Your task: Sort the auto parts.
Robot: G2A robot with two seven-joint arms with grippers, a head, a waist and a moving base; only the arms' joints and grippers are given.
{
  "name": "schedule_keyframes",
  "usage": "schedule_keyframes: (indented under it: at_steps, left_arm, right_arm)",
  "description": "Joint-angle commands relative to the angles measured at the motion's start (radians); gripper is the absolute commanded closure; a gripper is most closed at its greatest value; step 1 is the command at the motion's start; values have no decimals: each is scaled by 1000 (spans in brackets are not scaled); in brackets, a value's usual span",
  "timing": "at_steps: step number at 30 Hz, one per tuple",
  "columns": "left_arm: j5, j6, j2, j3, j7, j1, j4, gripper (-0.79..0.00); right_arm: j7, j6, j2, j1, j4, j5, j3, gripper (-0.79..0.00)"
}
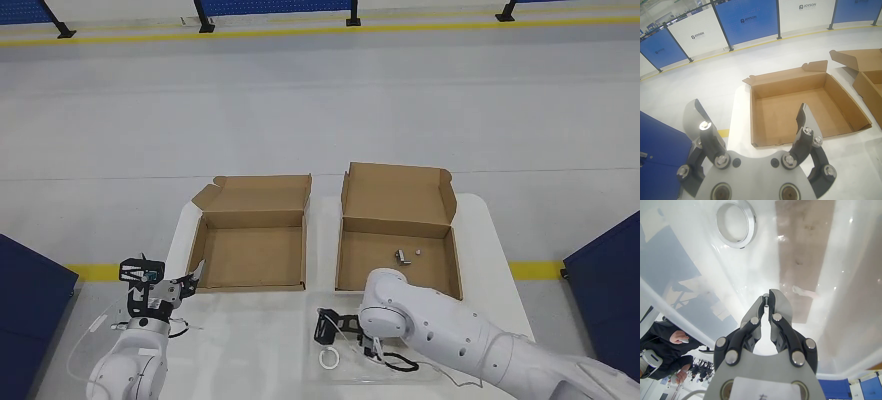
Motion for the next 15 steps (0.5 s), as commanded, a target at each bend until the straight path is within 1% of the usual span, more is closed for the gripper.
schedule_keyframes:
  at_steps: [1, 14, 15]
  left_arm:
    - [0, 0, 0, 0, 0, 0, 0, -785]
    - [0, 0, 0, 0, 0, 0, 0, -785]
    - [0, 0, 0, 0, 0, 0, 0, -785]
  right_arm:
    - [0, 2, 9, 1, -22, -3, 7, 0]
    - [0, 2, 9, 1, -22, -3, 7, 0]
    - [-18, 4, 10, -4, -18, 0, 11, 0]
